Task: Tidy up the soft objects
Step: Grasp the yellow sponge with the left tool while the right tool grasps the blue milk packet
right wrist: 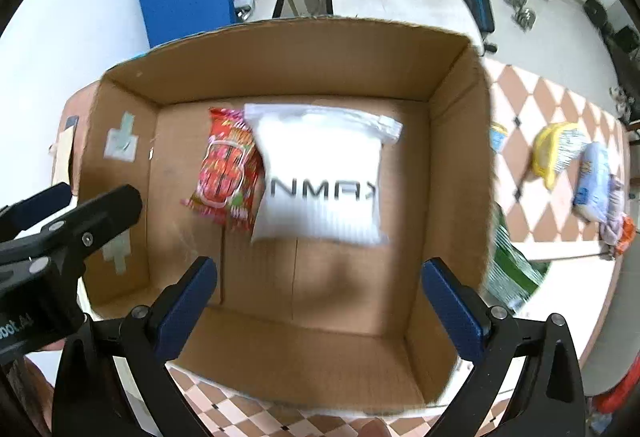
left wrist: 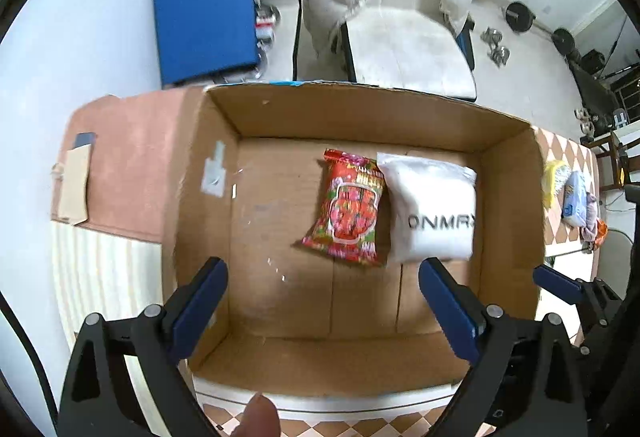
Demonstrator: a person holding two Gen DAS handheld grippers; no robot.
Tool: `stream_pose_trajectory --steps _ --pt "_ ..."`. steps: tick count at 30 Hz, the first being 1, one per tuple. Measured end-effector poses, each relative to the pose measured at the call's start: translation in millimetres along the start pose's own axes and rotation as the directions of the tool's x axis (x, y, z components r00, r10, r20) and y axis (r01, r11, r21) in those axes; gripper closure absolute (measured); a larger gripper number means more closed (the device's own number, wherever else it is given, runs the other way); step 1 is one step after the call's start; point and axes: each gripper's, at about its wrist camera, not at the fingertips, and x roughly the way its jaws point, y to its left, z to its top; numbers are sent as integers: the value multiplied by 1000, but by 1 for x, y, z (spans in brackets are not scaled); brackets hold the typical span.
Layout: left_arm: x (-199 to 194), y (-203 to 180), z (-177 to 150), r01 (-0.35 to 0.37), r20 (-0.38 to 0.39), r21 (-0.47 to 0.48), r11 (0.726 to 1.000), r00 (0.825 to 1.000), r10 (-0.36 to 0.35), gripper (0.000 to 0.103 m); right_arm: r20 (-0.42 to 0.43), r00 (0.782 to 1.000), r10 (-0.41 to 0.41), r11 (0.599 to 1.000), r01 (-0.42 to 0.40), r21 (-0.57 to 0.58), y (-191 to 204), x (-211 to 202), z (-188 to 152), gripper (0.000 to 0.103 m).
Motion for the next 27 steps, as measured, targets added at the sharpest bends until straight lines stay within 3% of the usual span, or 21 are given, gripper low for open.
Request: stream_pose_trajectory --steps 1,3,9,13,16,19,22,25,27 --pt "-3 -1 -5 -8 20 -1 1000 1000 8 5 12 1000 2 1000 -2 -3 -7 -22 10 0" --pt "-13 -4 -18 -18 54 -3 1000 998 18 5 41 999 18 1000 -18 3 -10 -46 0 0" --pt "-36 -32 -39 -32 116 46 998 993 27 5 91 991 94 995 -95 13 -27 -70 -32 0" --pt "-63 -77 -31 -27 170 101 995 985 9 5 109 987 119 989 -127 69 -80 -89 -38 0" --pt "-73 -126 -12 -49 214 183 982 977 9 5 128 986 111 980 -130 153 -145 -106 -39 0" --pt "-68 -188 18 -87 238 298 951 971 15 5 141 987 72 966 -104 238 -213 -115 -33 0" --pt "-40 -252 52 -108 203 422 900 979 23 8 138 990 20 930 -69 360 -294 -103 -19 0" --pt "1 -311 77 -181 191 540 822 978 90 24 99 993 58 883 -97 460 -359 -65 3 1" --pt "35 -341 90 -200 153 590 782 979 134 36 57 995 80 857 -98 505 -388 -34 18 10"
